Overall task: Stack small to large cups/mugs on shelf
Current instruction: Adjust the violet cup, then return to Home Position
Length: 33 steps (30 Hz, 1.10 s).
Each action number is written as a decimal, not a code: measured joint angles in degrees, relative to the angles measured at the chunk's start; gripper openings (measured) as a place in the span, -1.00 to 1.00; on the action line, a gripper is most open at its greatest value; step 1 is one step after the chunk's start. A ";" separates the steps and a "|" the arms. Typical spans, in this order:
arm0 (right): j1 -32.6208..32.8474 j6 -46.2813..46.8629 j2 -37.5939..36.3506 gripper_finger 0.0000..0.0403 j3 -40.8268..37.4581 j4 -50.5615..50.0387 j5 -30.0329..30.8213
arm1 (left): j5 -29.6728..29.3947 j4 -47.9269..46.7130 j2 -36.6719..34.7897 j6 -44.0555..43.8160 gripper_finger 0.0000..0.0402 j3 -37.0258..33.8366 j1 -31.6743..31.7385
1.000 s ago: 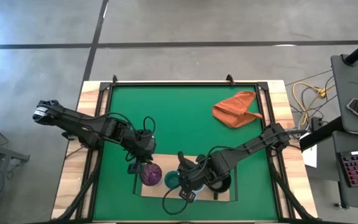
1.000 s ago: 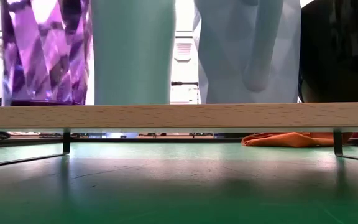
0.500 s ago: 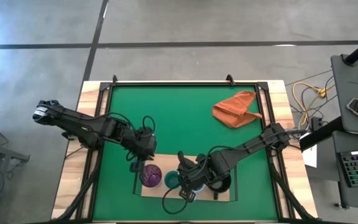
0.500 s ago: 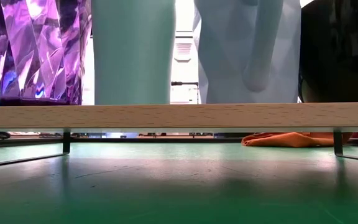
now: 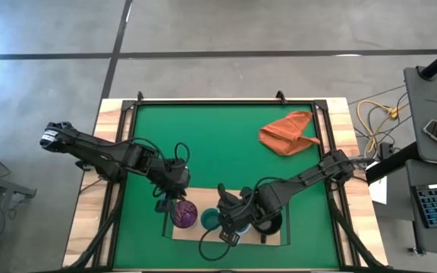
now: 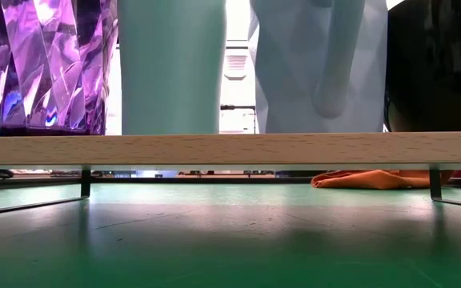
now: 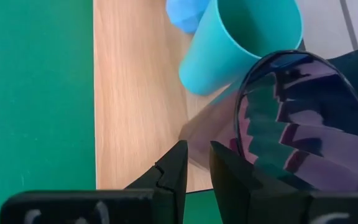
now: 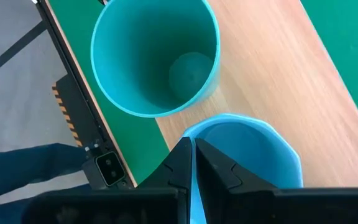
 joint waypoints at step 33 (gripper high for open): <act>-2.63 -4.05 -2.53 -0.94 0.00 -2.04 3.44 | -4.05 -1.28 -1.34 -1.36 -0.74 2.70 0.13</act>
